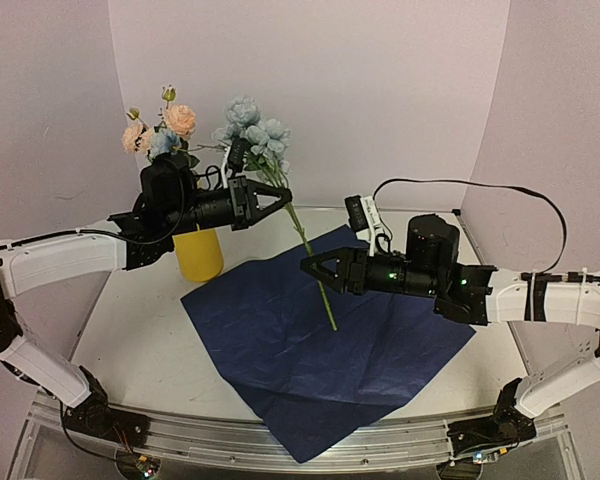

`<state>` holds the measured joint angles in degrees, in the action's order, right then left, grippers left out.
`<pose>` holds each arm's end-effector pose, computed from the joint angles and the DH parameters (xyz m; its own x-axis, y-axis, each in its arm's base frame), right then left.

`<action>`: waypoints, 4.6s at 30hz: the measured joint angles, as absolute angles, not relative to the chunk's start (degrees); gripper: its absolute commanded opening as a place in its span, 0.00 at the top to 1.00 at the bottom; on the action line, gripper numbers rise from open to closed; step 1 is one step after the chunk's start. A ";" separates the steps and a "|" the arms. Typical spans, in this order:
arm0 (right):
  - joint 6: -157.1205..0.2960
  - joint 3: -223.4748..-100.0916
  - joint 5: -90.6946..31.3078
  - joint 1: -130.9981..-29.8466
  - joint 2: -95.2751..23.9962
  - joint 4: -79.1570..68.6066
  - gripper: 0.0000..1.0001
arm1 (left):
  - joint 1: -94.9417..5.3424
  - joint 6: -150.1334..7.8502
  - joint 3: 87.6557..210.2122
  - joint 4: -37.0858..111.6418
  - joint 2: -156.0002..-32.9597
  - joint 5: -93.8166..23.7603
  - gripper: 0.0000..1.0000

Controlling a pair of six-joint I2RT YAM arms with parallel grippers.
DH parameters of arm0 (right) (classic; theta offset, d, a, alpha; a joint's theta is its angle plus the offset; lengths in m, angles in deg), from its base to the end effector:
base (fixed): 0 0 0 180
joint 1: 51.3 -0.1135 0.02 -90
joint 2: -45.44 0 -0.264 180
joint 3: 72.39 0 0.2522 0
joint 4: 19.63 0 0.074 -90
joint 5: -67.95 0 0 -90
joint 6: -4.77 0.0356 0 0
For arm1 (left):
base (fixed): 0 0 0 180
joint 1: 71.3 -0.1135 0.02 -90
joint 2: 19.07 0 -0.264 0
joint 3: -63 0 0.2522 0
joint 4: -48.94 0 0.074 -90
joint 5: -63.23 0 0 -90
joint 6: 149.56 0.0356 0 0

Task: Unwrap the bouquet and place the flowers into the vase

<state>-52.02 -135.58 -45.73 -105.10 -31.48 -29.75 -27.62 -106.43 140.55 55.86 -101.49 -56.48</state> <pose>0.1725 0.2599 0.3041 -0.5655 0.0766 -0.8212 -0.7960 0.2097 0.5678 0.2347 -0.2485 0.3575 -0.6815 -0.2257 -0.6962 0.6739 0.1775 -0.7172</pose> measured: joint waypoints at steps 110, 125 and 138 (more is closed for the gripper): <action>-54.38 -133.52 -29.34 -105.12 -26.22 -24.37 0.17 | -41.52 -54.50 141.54 47.38 -85.70 -5.55 1.00; -55.03 -133.76 -29.39 -105.12 -26.22 -24.20 0.17 | -41.52 -57.91 135.09 51.86 -87.48 -1.07 1.00; -55.05 -133.76 -29.21 -105.12 -24.40 -23.85 0.17 | -41.63 -58.26 135.16 51.34 -90.71 -0.62 1.00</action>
<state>-55.05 -133.76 -29.21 -105.12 -24.40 -23.85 -41.63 -58.26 135.16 51.34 -90.71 -0.62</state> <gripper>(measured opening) 0.831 0.031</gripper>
